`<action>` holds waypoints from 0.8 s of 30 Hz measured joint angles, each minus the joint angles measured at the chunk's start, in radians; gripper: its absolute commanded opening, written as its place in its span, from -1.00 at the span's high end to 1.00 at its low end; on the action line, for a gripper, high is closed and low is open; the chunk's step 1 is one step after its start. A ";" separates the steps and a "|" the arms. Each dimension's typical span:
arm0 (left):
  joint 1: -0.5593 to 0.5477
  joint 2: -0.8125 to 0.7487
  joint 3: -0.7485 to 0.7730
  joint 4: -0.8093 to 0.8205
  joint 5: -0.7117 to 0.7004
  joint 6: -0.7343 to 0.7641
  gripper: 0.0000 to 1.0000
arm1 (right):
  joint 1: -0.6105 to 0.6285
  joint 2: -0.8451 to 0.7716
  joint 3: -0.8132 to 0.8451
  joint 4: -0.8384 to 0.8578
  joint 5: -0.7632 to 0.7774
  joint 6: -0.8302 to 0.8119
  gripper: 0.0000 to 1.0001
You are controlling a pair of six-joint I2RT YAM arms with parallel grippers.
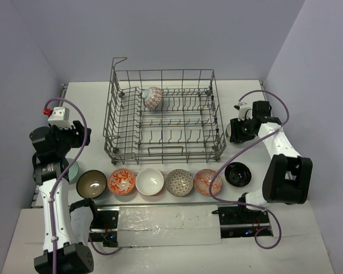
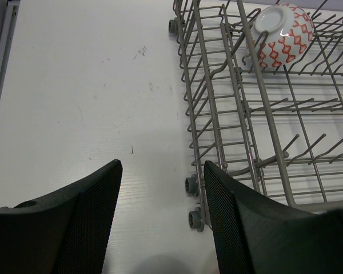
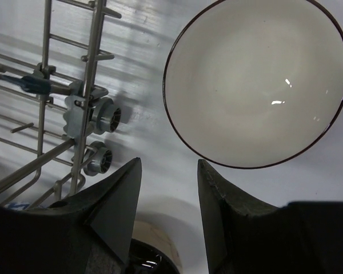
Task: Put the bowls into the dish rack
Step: Pick up the bowl from the corner of the board.
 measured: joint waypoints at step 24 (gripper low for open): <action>0.000 0.000 0.000 0.000 0.000 0.001 -0.30 | 0.038 0.077 0.000 0.066 0.129 0.016 0.03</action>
